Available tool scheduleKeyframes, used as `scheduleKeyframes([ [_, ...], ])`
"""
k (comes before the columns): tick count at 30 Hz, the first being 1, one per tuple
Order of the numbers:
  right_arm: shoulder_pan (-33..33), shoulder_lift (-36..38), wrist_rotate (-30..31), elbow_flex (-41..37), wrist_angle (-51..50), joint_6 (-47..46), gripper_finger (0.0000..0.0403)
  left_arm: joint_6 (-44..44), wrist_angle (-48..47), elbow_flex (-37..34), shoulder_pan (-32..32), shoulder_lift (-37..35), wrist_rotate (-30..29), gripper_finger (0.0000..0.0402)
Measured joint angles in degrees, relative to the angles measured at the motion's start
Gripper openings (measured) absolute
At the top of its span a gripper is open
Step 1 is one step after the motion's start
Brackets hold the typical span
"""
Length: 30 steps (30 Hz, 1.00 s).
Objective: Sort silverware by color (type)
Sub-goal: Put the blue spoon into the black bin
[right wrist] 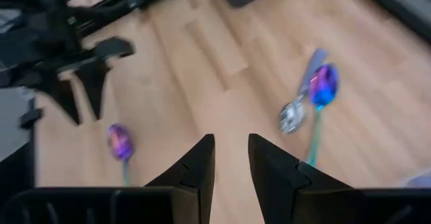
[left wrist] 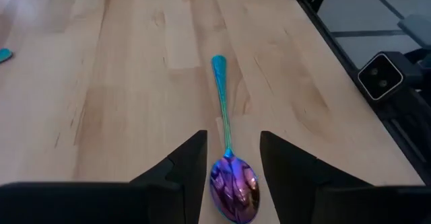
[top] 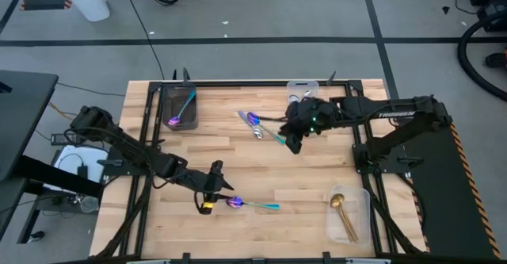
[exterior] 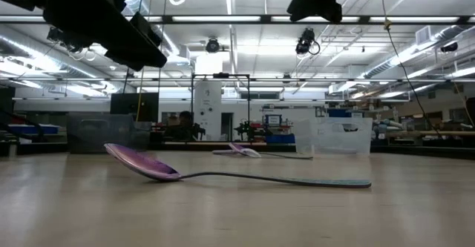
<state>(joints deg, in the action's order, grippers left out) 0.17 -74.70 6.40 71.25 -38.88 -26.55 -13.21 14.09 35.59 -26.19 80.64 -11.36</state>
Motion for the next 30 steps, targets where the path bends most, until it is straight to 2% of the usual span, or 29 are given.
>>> scheduleKeyframes([
  [10,-6.1,0.0,3.0,0.0,3.7,8.0,0.01,-2.9,2.1,-1.3,-2.3,0.0,-2.6,0.0146],
  [15,-6.8,-1.2,3.0,0.0,7.4,15.3,0.01,-3.1,2.1,-1.3,-2.3,0.0,-3.6,0.0146],
  [18,-6.8,-2.5,3.4,0.0,11.1,16.4,0.01,-3.0,2.1,-1.3,-2.3,0.0,-5.9,0.0146],
  [22,-7.0,-6.4,5.0,-0.2,14.2,14.3,0.01,-2.7,2.3,-1.3,-1.9,0.0,-8.4,0.0146],
  [30,-8.2,-16.4,4.6,-0.2,15.3,13.6,0.0101,-2.6,2.3,-1.3,-0.3,0.0,-8.5,0.0146],
])
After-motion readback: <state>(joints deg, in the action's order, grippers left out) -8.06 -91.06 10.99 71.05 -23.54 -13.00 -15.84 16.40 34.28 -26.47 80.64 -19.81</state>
